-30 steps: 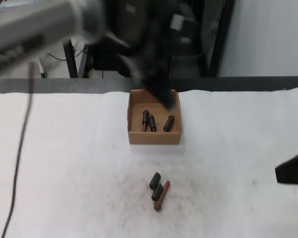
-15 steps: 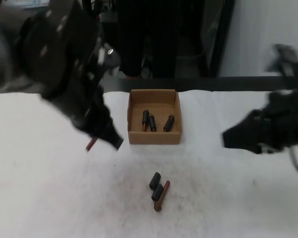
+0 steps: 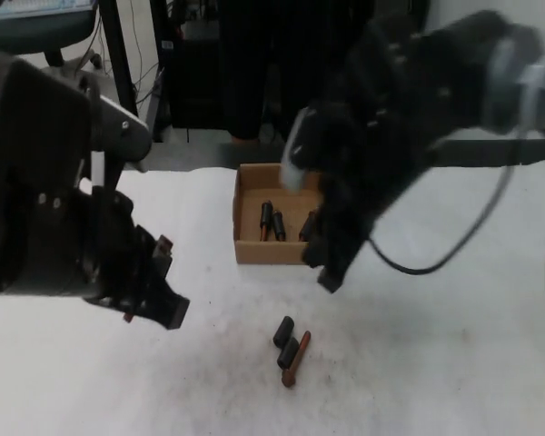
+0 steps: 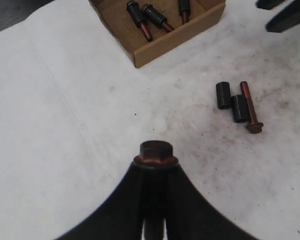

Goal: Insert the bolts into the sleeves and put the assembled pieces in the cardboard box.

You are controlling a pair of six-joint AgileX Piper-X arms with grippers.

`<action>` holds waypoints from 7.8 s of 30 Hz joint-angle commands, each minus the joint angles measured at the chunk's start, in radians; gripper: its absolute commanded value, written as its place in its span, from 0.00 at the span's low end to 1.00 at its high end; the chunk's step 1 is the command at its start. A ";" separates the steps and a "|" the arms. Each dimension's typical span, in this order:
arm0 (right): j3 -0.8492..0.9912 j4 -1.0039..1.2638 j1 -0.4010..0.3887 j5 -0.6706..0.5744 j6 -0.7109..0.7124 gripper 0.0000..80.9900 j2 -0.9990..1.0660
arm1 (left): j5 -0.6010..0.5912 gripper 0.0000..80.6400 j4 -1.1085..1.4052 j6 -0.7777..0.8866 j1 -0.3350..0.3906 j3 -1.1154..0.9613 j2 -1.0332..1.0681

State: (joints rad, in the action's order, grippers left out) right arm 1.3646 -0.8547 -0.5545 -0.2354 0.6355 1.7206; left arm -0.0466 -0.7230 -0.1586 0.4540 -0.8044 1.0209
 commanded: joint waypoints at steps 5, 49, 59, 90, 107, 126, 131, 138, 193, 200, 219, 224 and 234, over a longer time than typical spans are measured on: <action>0.061 0.072 -0.080 0.140 0.173 0.31 0.099 | 0.000 0.00 -0.069 0.002 0.004 0.000 -0.032; 0.061 0.004 -0.122 0.129 0.360 0.31 0.321 | -0.044 0.00 -0.073 0.002 0.004 0.114 -0.033; 0.061 0.020 -0.121 0.132 0.369 0.31 0.377 | -0.044 0.00 -0.074 0.002 0.004 0.114 -0.033; 0.203 -0.028 -0.072 0.438 -0.093 0.01 0.180 | -0.044 0.00 -0.043 0.002 0.004 0.114 -0.033; 0.094 -0.209 -0.021 -0.059 -0.448 0.01 0.169 | -0.179 0.00 -0.002 0.020 0.004 0.114 -0.033; -0.445 0.860 0.006 -0.367 -0.801 0.01 -0.387 | -0.134 0.00 0.704 0.413 0.004 0.169 -0.193; -0.649 1.110 -0.021 -0.370 -0.846 0.01 -0.519 | -0.230 0.00 0.887 0.494 0.004 0.214 -0.193; -0.761 1.183 -0.131 -0.370 -0.779 0.01 -0.521 | -0.505 0.00 1.161 0.597 0.004 0.258 -0.182; -0.779 1.534 -0.151 -0.466 -0.884 0.01 -0.520 | -0.665 0.00 1.412 0.669 0.006 0.326 -0.163; -0.779 1.527 -0.170 -0.451 -0.913 0.01 -0.520 | -0.626 0.00 1.491 0.691 0.006 0.354 -0.163; -0.778 1.465 -0.212 -0.398 -0.952 0.01 -0.520 | -0.667 0.00 1.546 0.747 0.006 0.354 -0.163; -0.765 1.474 -0.212 -0.398 -0.958 0.01 -0.520 | -0.700 0.00 1.541 0.747 0.006 0.354 -0.163; -0.750 1.474 -0.212 -0.438 -0.987 0.01 -0.520 | -0.723 0.00 1.497 0.722 0.006 0.369 -0.163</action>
State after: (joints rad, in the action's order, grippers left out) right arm 0.6008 0.5986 -0.7669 -0.6572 -0.3449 1.2057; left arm -0.7580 0.7636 0.5623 0.4565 -0.4332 0.8617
